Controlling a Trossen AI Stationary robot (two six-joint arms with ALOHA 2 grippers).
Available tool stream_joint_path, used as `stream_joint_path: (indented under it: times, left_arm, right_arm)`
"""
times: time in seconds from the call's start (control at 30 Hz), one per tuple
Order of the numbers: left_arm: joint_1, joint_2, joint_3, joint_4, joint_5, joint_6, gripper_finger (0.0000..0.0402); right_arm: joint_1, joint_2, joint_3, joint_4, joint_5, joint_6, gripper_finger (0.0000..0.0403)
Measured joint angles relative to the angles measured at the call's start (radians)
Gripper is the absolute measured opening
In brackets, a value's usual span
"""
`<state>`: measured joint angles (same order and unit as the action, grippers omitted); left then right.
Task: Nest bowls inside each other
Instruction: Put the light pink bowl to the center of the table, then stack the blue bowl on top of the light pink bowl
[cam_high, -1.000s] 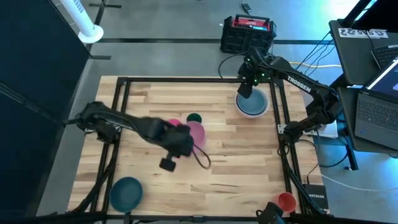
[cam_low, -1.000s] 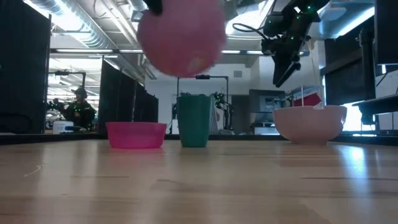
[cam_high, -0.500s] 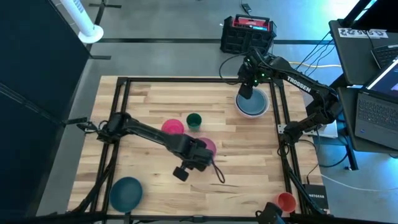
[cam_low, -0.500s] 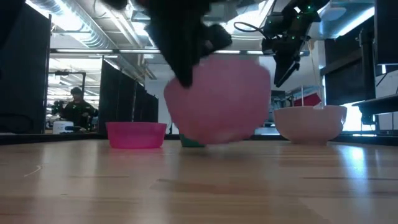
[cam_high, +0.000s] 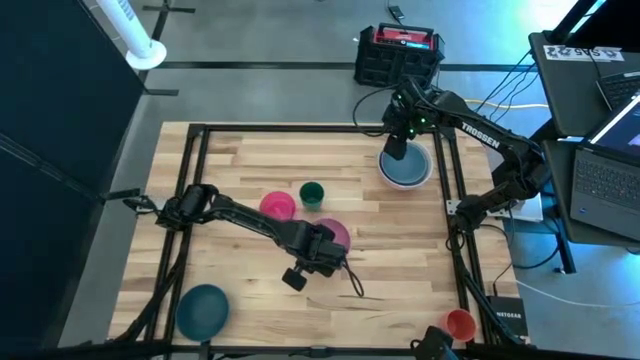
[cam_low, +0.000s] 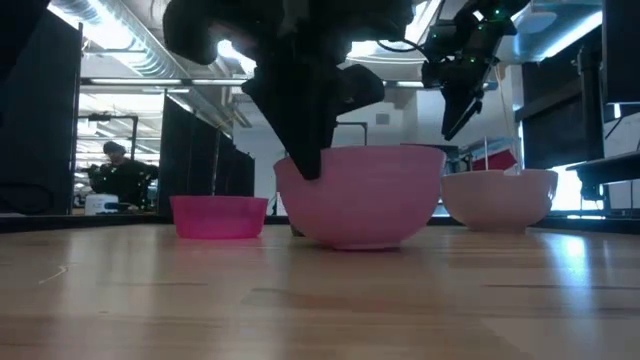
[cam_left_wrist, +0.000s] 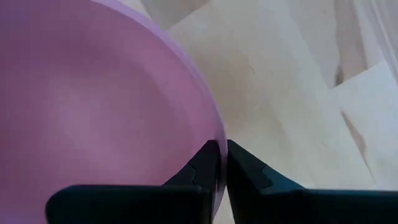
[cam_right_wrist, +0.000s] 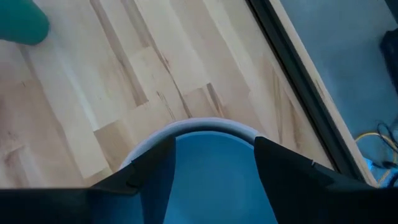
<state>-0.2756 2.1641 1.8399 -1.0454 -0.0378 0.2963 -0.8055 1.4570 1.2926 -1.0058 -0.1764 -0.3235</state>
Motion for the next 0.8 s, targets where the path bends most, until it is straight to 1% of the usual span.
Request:
stream_joint_path:
  times: [0.13,0.23,0.3,0.4,0.8]
  left_arm:
    - [0.003,-0.008,0.07,0.006,-0.004,-0.005,0.0049]
    - [0.003,-0.008,0.122,-0.029,-0.007,-0.005,0.0073]
    - [0.002,-0.007,0.162,-0.098,-0.01,-0.008,0.0084]
    - [-0.01,-0.015,0.225,-0.266,-0.011,-0.062,0.0091]
    - [-0.248,-0.261,0.085,-0.528,0.046,-0.305,0.0092]
  right_arm:
    - [0.0,0.0,0.0,-0.001,-0.001,0.0,0.0206]
    - [0.0,0.0,0.0,-0.004,-0.001,0.0,0.0206]
    - [0.0,0.0,0.0,-0.012,-0.001,0.0,0.0206]
    - [0.0,0.0,0.0,-0.02,-0.003,-0.004,0.0206]
    - [0.0,0.0,0.0,-0.018,-0.025,-0.052,0.0206]
